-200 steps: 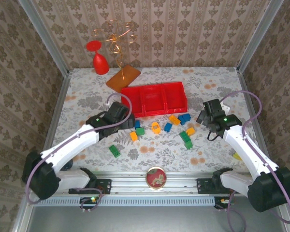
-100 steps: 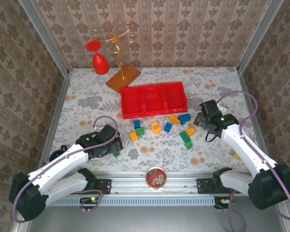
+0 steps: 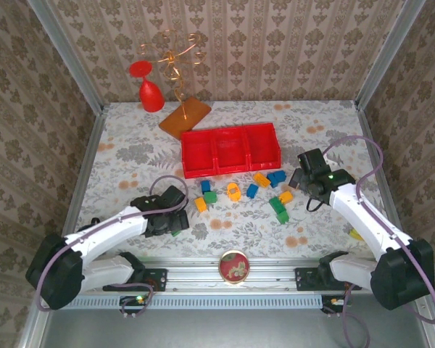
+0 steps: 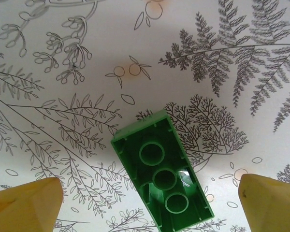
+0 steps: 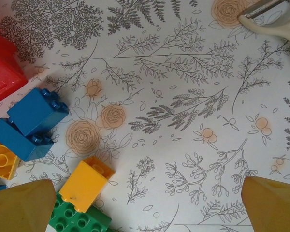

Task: Sort the legos into containers by color
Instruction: Pick up the lego from the bottom-left of the table.

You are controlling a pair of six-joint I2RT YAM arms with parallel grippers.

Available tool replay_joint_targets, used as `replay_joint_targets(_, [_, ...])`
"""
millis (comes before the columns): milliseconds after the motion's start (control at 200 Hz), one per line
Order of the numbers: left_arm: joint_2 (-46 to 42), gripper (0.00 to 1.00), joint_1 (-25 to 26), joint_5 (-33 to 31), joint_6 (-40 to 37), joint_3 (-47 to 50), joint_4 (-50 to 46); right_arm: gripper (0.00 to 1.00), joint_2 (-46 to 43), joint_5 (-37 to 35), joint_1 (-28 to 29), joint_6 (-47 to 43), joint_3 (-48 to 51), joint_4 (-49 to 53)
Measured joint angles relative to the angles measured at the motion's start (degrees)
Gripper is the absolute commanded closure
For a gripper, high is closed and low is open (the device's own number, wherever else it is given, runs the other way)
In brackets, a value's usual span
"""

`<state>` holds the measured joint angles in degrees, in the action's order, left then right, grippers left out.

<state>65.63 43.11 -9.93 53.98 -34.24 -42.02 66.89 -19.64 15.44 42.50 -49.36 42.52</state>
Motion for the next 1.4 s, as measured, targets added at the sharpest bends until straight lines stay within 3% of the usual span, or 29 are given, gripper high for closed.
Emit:
replay_joint_targets(460, [3.4, 0.24, -1.2, 1.9, -0.7, 2.1, 3.0, 0.0, 0.2, 0.6, 0.0, 0.2, 0.3, -1.2])
replay_joint_targets(765, [3.4, 0.41, -3.1, 3.1, -1.4, 3.6, 3.7, 0.0, 0.4, 1.0, 0.0, 1.2, 1.1, -2.1])
replay_joint_targets(1015, [3.5, 0.64, -3.2, 3.1, -2.5, 3.6, 4.0, 0.0, 2.0, 1.9, 0.0, 1.2, 1.1, -2.2])
replay_joint_targets(1400, [5.2, 0.76, -3.5, 3.3, -4.2, 2.4, 3.7, 0.0, 2.7, 2.1, 0.1, 1.3, 0.0, -2.2])
